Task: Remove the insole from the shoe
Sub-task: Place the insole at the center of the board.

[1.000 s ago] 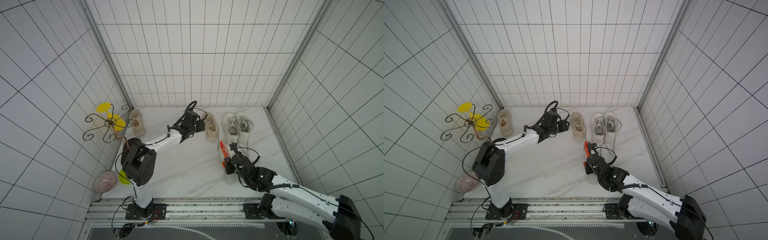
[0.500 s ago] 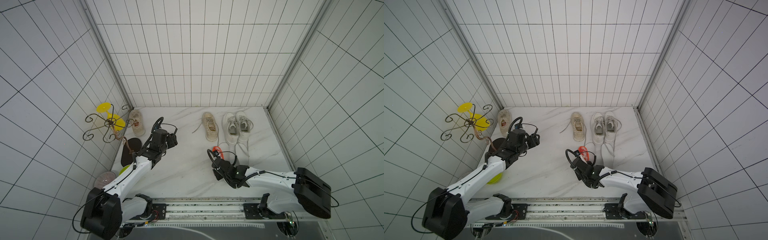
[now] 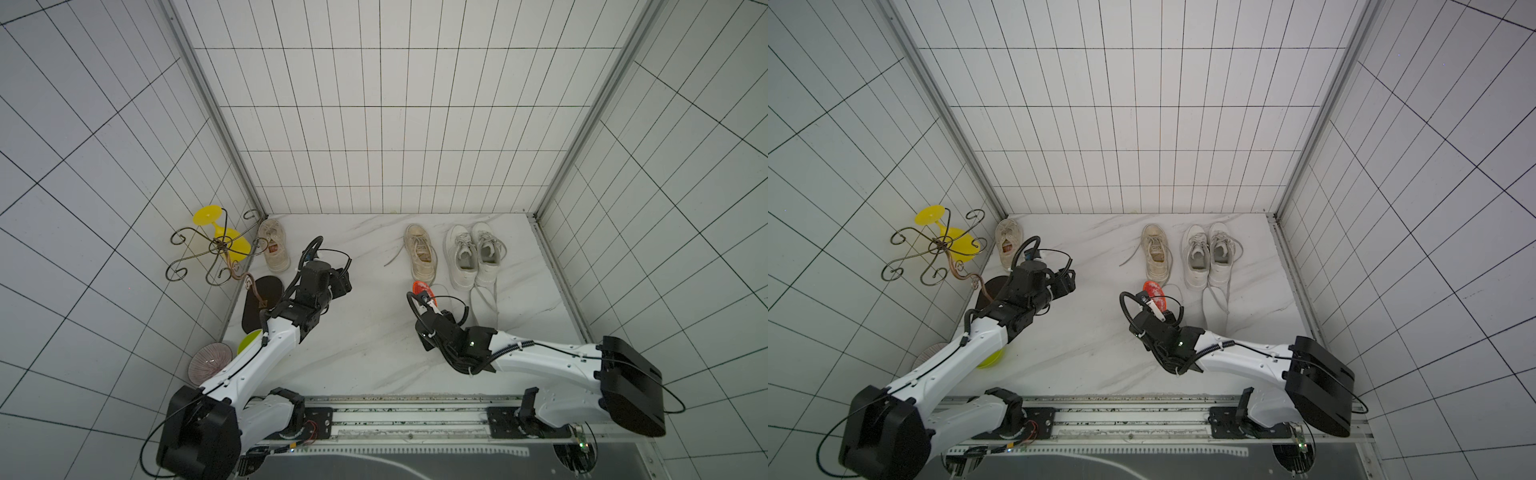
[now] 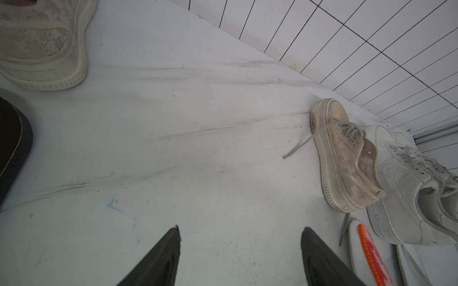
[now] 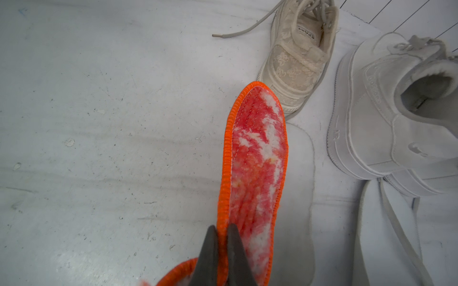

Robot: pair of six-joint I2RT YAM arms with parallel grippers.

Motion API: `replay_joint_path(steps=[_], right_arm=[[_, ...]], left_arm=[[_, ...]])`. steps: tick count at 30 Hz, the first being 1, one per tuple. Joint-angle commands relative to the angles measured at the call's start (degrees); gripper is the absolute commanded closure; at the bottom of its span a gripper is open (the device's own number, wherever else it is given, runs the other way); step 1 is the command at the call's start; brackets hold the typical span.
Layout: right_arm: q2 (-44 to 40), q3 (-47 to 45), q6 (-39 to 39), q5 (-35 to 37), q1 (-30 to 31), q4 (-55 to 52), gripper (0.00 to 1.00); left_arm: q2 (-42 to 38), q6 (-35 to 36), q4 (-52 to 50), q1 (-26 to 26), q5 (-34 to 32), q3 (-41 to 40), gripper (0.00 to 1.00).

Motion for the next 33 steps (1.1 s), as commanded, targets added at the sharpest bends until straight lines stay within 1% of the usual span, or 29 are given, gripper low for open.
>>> replay_joint_path(steps=[1,4,9,10,12,13,14,15,17,18,20,23,26,29,32,33], right_arm=[[3.67,5.63,-3.85,-2.18,2.51,3.16,1.00],[7.50,6.71,-3.68,-1.98,2.94,3.76,1.00],[11.84,6.80,-2.89,0.67,2.94,3.35,1.00],[11.96,6.86,-2.79,0.68,2.94,2.93,0.92],[10.73,6.81,-2.68,-0.69,2.94,2.10,0.65],[9.58,6.43,-2.89,-1.96,2.94,2.27,0.57],[7.98,6.01,-3.22,-3.67,2.86,2.80,0.49],[6.23,5.42,-3.23,-5.44,2.78,3.25,0.44],[3.31,4.83,-2.47,-8.02,2.06,3.60,0.38],[1.97,4.44,-1.67,-9.01,1.32,3.52,0.37],[-0.84,3.66,-0.34,-11.00,-0.44,3.57,0.38],[-6.06,1.39,1.22,-13.26,-3.51,4.53,0.38],[-10.83,-1.35,2.02,-17.06,-7.44,6.07,0.38],[-11.30,-2.79,2.74,-20.18,-10.51,6.22,0.38],[-8.63,-2.98,3.03,-24.04,-11.04,5.80,0.39],[-7.73,-2.89,3.77,-25.24,-11.01,5.65,0.41]], left_arm=[[-1.46,0.84,-0.53,0.57,-1.69,-0.24,0.25],[-1.90,1.03,-0.84,0.79,-1.86,-0.32,0.24],[-2.20,1.16,-1.05,1.05,-2.02,-0.17,0.24],[-2.21,1.21,-1.06,1.03,-2.08,-0.10,0.25],[-1.98,1.22,-1.05,1.14,-2.07,0.16,0.24],[-1.79,1.38,-1.06,1.14,-2.08,0.44,0.24],[-1.45,1.43,-1.05,1.14,-2.08,0.74,0.24],[-0.96,1.65,-1.08,1.10,-1.99,1.11,0.24],[0.40,2.82,-0.77,1.15,-1.34,2.17,0.24],[1.49,4.22,-0.76,1.14,-0.53,3.08,0.24],[3.84,4.73,-2.87,1.01,-0.09,5.93,0.24],[7.65,4.82,-6.30,0.94,-1.87,10.28,0.25],[10.78,4.84,-7.28,0.97,-3.54,13.27,0.25],[13.10,4.71,-7.68,0.94,-4.81,15.57,0.25],[14.80,4.60,-7.49,0.95,-6.29,16.87,0.24],[15.45,4.54,-7.13,0.97,-8.16,17.05,0.24]])
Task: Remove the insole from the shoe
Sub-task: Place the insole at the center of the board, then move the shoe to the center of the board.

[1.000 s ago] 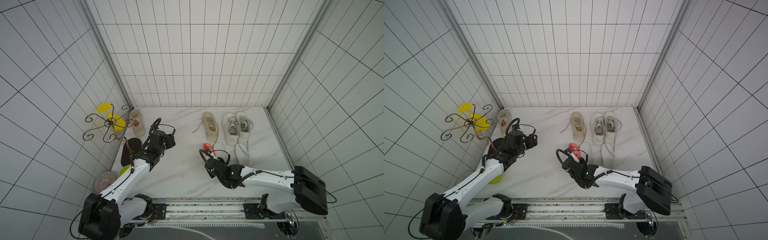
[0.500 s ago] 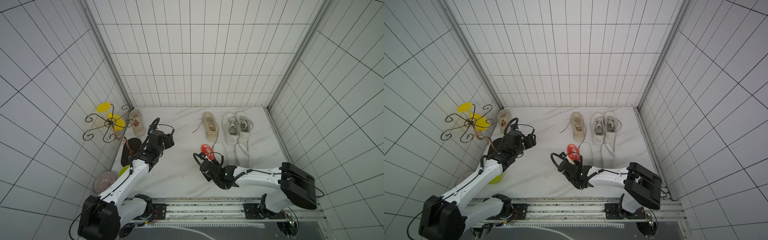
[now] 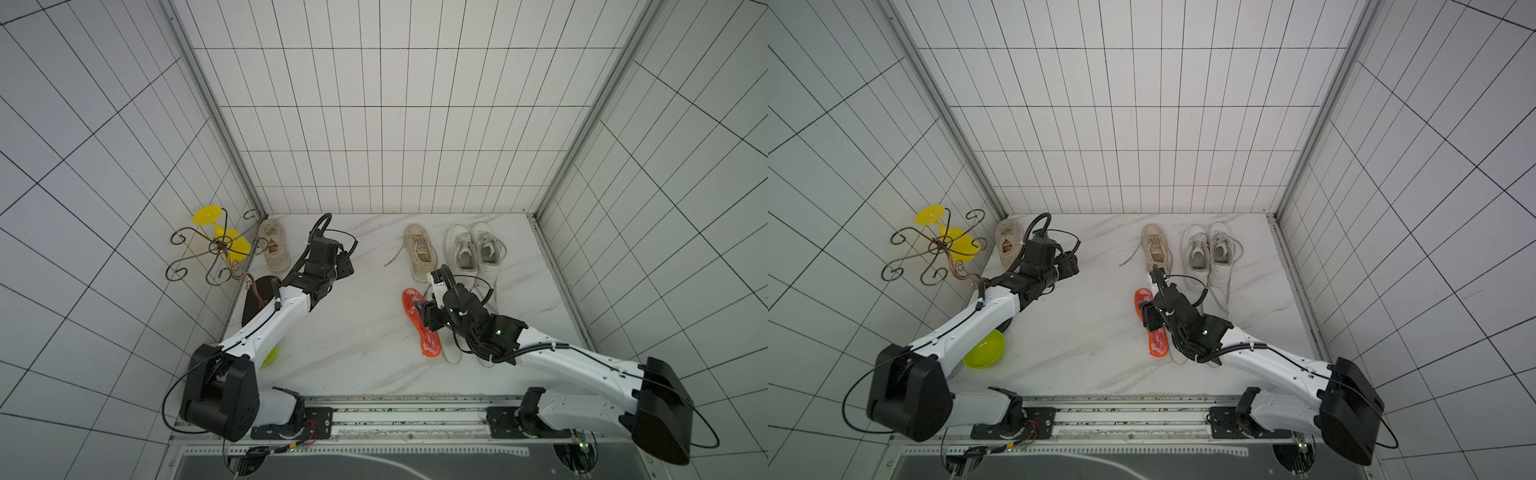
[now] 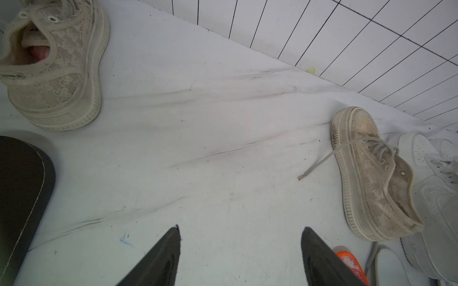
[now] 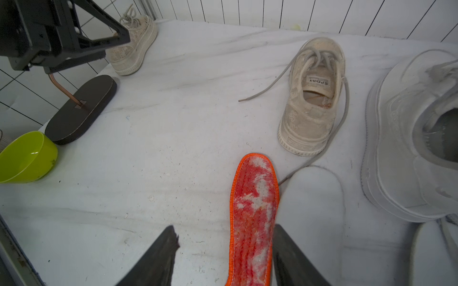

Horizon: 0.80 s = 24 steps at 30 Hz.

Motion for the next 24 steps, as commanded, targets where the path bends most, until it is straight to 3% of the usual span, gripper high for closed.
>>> replay_joint_path(steps=[1,10,24], right_arm=[[2.86,-3.41,2.41,-5.98,-0.01,-0.59,0.41],[-1.44,-6.22,3.70,-4.06,-0.08,1.16,0.37],[-19.79,-15.81,3.17,1.66,-0.52,-0.18,0.32]], left_arm=[[1.90,0.35,-0.54,0.20,-5.73,2.32,0.24],[16.74,3.09,-10.75,4.55,-22.22,18.49,0.22],[43.46,5.64,-24.86,13.98,-31.22,49.78,0.18]])
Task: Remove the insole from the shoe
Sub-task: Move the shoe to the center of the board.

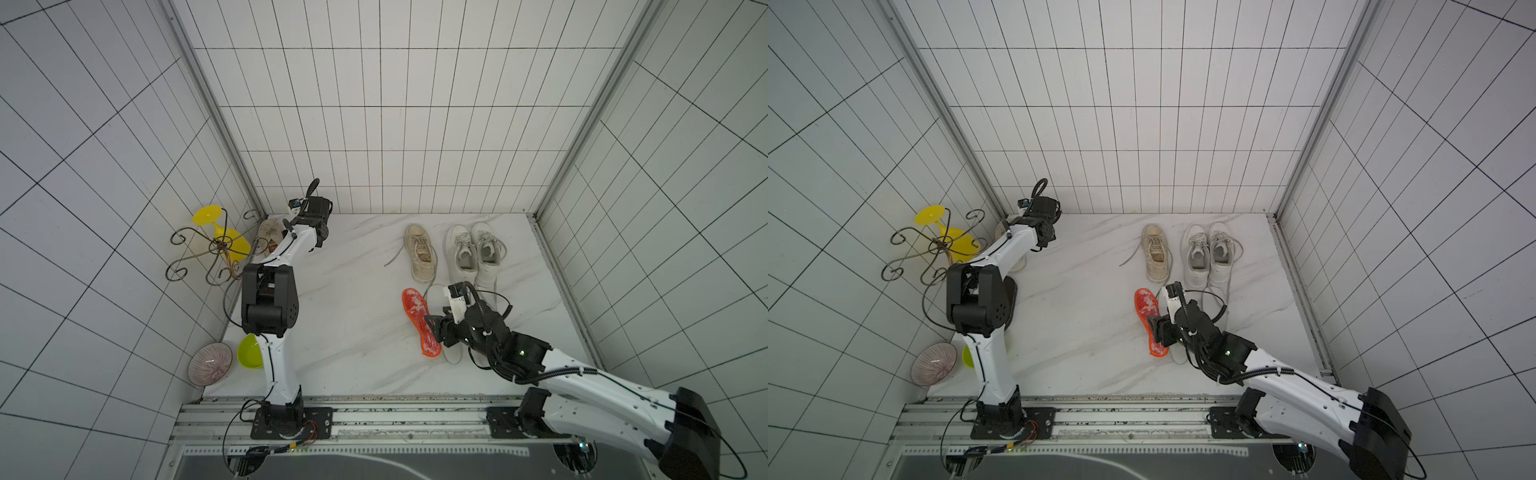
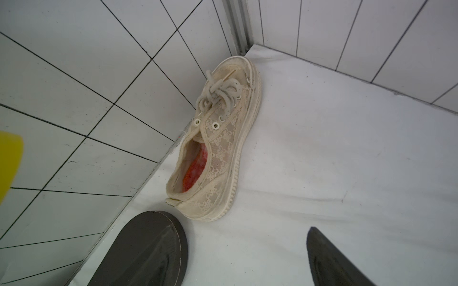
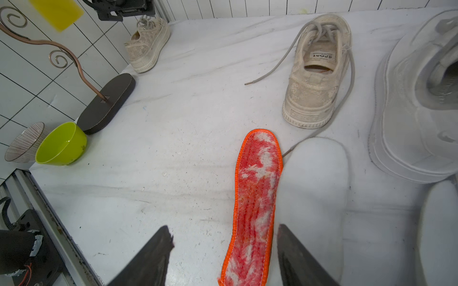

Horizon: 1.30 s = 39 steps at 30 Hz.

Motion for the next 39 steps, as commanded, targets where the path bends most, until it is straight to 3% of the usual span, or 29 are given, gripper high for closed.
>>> replay_joint_path(steps=[1,10,17,23,26,27,29,33,39], right_arm=[[-3.34,-4.18,-0.36,2.54,-0.57,-0.37,0.32],[-5.66,-5.66,-0.99,3.17,-1.07,-1.52,0.32],[-6.44,-5.91,-0.72,3.27,-1.25,-2.06,0.32],[-7.65,-5.67,-0.64,3.40,-1.25,-3.30,0.32],[-7.70,-5.61,-0.68,3.69,-1.37,-3.58,0.32],[-7.61,-5.57,-0.57,3.71,-1.28,-3.58,0.32],[-7.45,-5.64,-0.42,3.78,-1.34,-3.59,0.32],[-6.57,-5.25,-0.22,3.80,-1.34,-3.54,0.32],[-6.04,-4.38,-0.02,4.62,-1.35,-3.67,0.32]], left_arm=[[3.72,0.87,-4.29,1.31,-4.29,5.58,0.19],[13.16,2.14,-7.52,4.86,-2.74,14.13,0.19],[19.12,2.78,-8.61,7.89,2.99,18.46,0.31],[22.50,3.61,-9.08,8.86,9.12,20.97,0.59],[22.34,1.94,-12.07,8.82,12.70,22.97,0.84],[21.46,1.49,-12.19,8.59,13.88,22.76,0.94],[19.11,1.44,-10.56,7.42,14.91,20.81,1.00],[14.98,1.67,-8.34,3.66,17.08,18.23,1.00],[10.31,1.94,-8.95,-6.17,12.58,14.76,1.00]])
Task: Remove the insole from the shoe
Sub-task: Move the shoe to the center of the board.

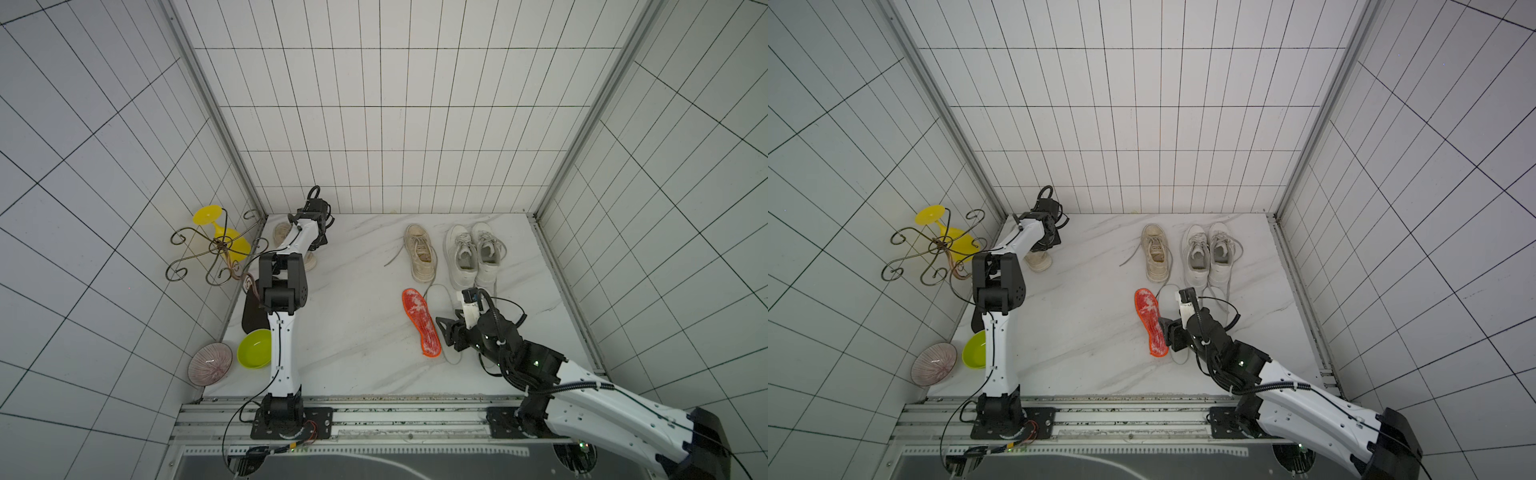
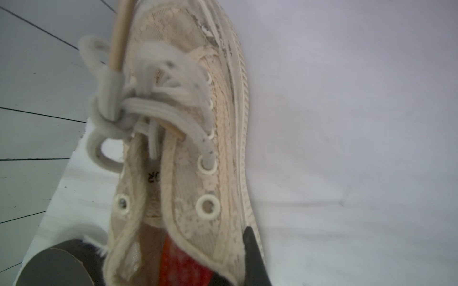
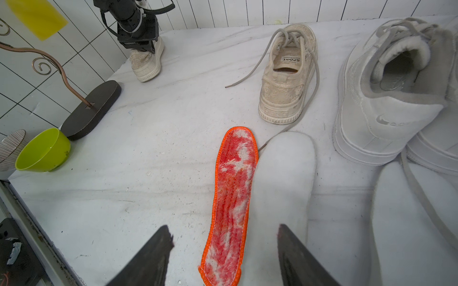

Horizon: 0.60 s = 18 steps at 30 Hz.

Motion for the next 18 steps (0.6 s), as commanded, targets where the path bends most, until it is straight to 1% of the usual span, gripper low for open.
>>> replay_joint_path(steps=[1,5,8,10,14,16,18], right_arm=[[0.07,-1.03,0.45,1.72,-0.59,-0.83,0.32],[0.66,-0.33,0.58,2.39,-0.57,-1.13,0.32],[1.28,0.35,0.60,2.73,-0.66,-1.29,0.32],[1.99,0.74,0.43,2.74,-0.68,-1.36,0.32],[3.99,1.74,0.42,2.83,-0.81,-1.34,0.32],[5.03,2.19,0.51,2.83,-0.84,-0.93,0.32],[6.19,2.70,0.45,2.74,-0.88,-0.47,0.32]], left_arm=[[-7.34,-0.49,1.48,-6.80,-2.59,-2.73,1.00],[-14.20,-2.38,3.67,-12.63,-3.81,-12.25,1.00],[-21.30,-4.52,3.90,-16.83,-4.93,-20.81,1.00],[-26.91,-5.69,4.94,-20.12,-6.33,-28.30,1.00],[-35.95,-9.12,5.09,-24.57,-7.29,-41.33,1.00],[-39.99,-10.53,6.09,-26.83,-5.59,-46.88,1.00],[-43.58,-12.61,7.33,-30.28,-3.68,-51.77,1.00]])
